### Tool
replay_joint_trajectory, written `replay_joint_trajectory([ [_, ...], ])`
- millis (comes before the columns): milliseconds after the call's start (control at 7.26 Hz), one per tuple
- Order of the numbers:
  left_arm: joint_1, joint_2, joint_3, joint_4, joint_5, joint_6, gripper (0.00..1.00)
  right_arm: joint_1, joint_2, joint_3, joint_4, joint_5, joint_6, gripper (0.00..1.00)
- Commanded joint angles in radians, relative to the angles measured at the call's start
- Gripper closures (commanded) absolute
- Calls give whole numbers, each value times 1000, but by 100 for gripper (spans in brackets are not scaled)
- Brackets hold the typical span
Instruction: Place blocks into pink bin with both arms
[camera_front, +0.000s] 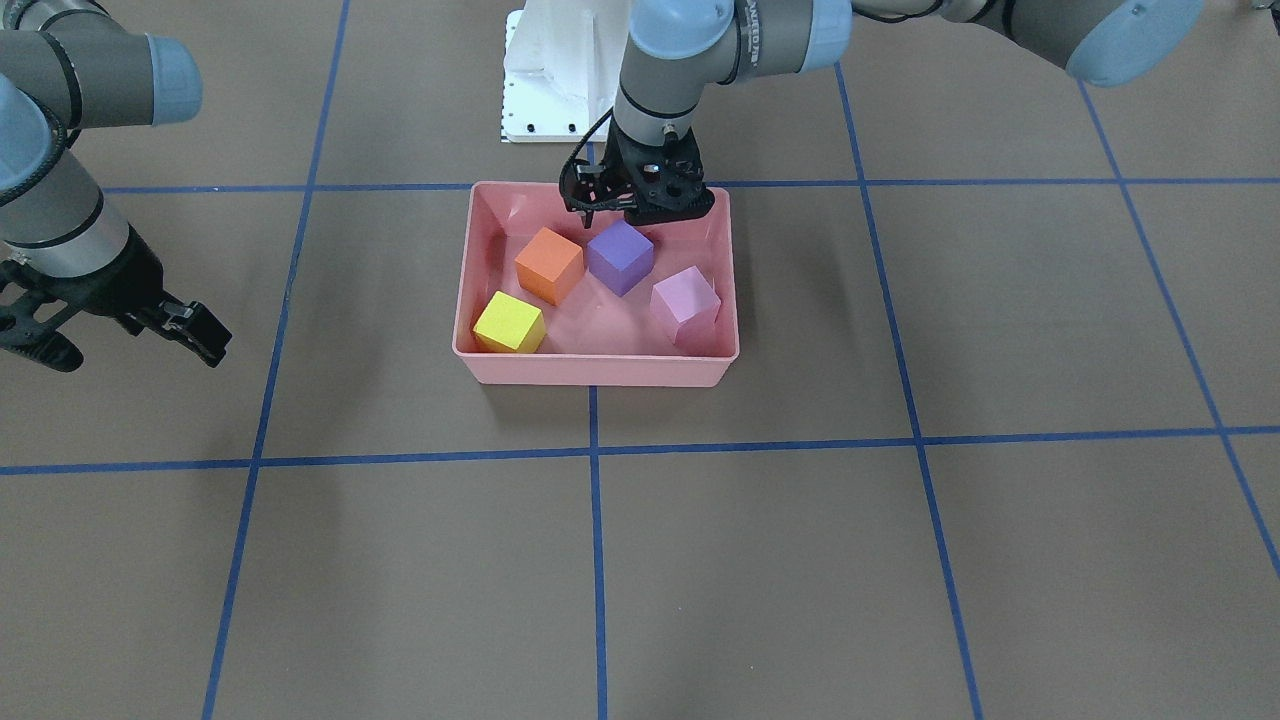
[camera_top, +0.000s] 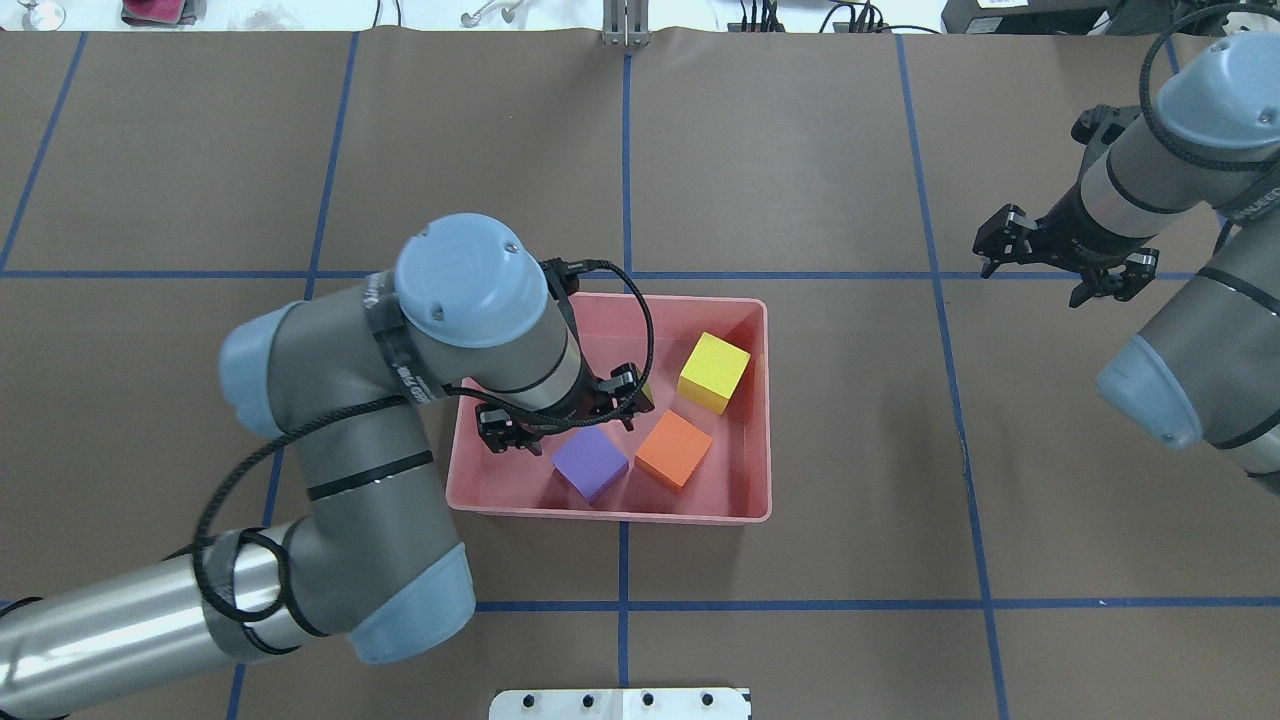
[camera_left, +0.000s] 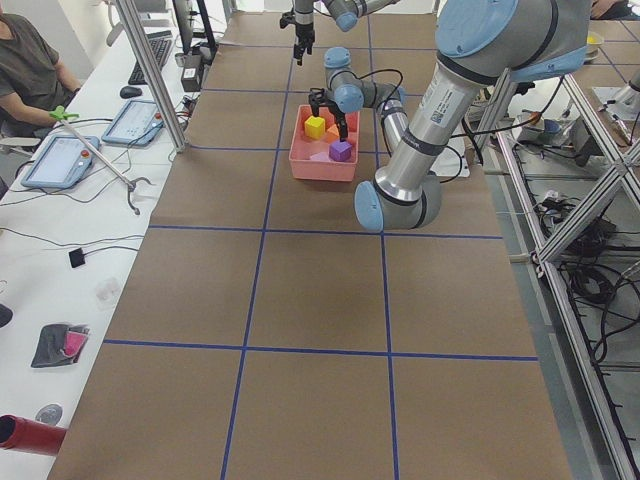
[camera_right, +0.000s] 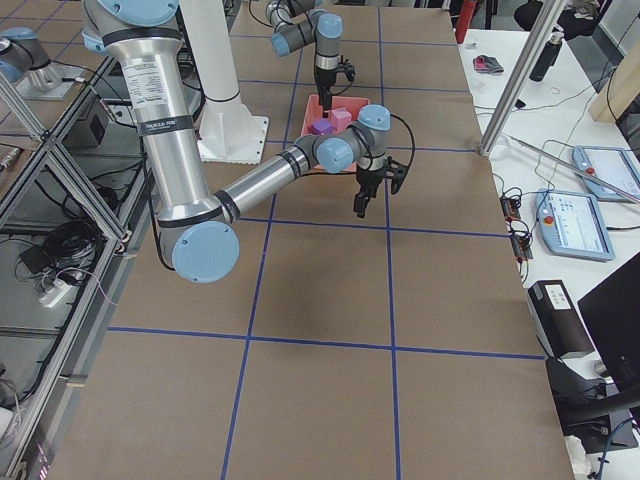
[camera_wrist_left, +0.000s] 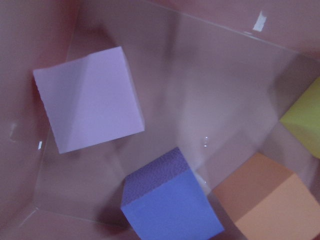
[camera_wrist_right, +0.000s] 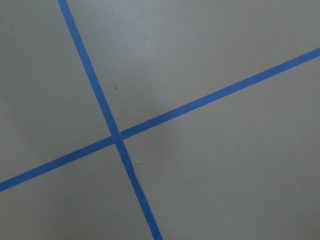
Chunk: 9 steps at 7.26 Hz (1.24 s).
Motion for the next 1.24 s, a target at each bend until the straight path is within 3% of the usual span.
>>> replay_joint_trajectory([
  [0, -152, 174, -234, 38, -6, 115, 1, 77, -24, 1, 8, 26, -126, 0],
  [138, -212, 298, -270, 55, -3, 362, 1, 137, -70, -10, 11, 47, -288, 0],
  [276, -363, 387, -265, 57, -13, 632, 1, 242, -78, -53, 10, 123, -469, 0],
  [413, -516, 471, -237, 55, -127, 863, 1, 330, -98, -114, 11, 195, -632, 0],
  [551, -675, 500, -149, 54, -267, 1079, 1, 391, -104, -192, 16, 233, -755, 0],
  [689, -777, 527, -39, 43, -338, 1266, 1, 436, -104, -250, 75, 242, -798, 0],
  [827, -854, 529, 51, 43, -343, 1408, 1, 477, -128, -272, 118, 250, -802, 0],
  [1102, -965, 538, 125, 58, -400, 1478, 0, 481, -130, -269, 163, 257, -799, 0],
])
